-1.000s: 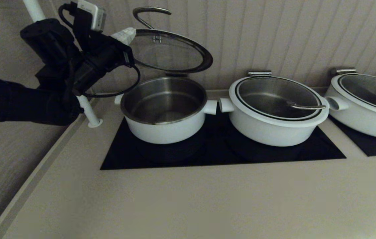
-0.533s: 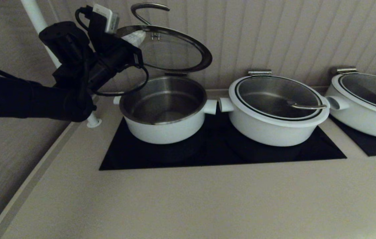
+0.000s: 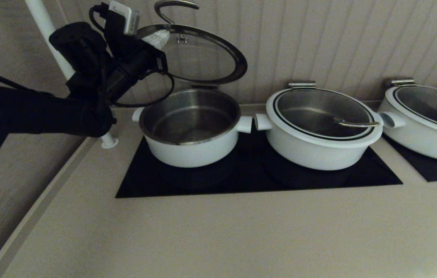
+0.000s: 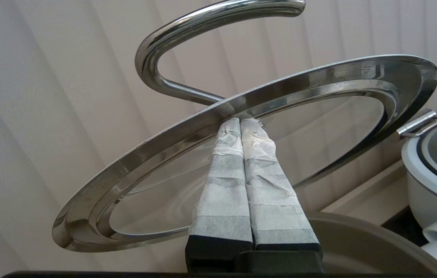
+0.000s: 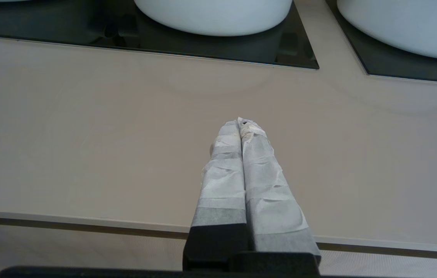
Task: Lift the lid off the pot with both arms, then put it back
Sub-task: Open the pot lid completely
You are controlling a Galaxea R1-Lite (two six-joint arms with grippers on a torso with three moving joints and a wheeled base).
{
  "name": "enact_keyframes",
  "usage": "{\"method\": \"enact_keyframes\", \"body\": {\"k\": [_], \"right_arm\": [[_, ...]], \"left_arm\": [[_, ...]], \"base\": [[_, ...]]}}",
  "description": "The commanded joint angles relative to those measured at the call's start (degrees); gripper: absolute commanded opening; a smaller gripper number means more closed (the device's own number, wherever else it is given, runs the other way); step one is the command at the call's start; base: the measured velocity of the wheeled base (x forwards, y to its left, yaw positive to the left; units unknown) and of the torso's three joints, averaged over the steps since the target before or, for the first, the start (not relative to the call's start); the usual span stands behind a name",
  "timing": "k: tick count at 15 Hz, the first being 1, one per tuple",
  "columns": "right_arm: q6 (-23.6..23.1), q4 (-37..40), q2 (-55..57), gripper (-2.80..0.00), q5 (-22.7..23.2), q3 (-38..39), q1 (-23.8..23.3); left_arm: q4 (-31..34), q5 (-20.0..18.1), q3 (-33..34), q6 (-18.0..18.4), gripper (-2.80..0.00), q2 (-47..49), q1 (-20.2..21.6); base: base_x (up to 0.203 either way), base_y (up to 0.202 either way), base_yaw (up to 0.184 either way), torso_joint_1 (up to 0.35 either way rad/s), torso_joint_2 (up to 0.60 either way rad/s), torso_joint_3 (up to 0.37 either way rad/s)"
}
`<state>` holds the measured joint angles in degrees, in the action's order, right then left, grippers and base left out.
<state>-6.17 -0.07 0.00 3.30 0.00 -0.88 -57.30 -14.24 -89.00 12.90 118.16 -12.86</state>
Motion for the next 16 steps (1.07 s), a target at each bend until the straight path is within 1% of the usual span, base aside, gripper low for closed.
{"method": "enact_keyframes", "body": {"k": [1, 8, 12, 16], "right_arm": [[-0.07, -0.01, 0.0, -2.8, 0.04, 0.0, 0.0], [-0.07, -0.01, 0.0, -2.8, 0.04, 0.0, 0.0], [-0.07, -0.01, 0.0, -2.8, 0.04, 0.0, 0.0], [-0.07, -0.01, 0.0, -2.8, 0.04, 0.0, 0.0]], "left_arm": [[-0.37, 0.13, -1.25, 0.02, -2.8, 0.49, 0.03], [-0.01, 0.27, -6.89, 0.02, -2.8, 2.34, 0.12], [-0.01, 0.27, -6.62, 0.02, -2.8, 1.81, 0.12], [-0.01, 0.18, -3.54, 0.11, -2.8, -0.65, 0.12]], "base": [[0.0, 0.0, 0.0, 0.0, 0.0, 0.0], [0.0, 0.0, 0.0, 0.0, 0.0, 0.0], [0.0, 0.0, 0.0, 0.0, 0.0, 0.0], [0.0, 0.0, 0.0, 0.0, 0.0, 0.0]]}}
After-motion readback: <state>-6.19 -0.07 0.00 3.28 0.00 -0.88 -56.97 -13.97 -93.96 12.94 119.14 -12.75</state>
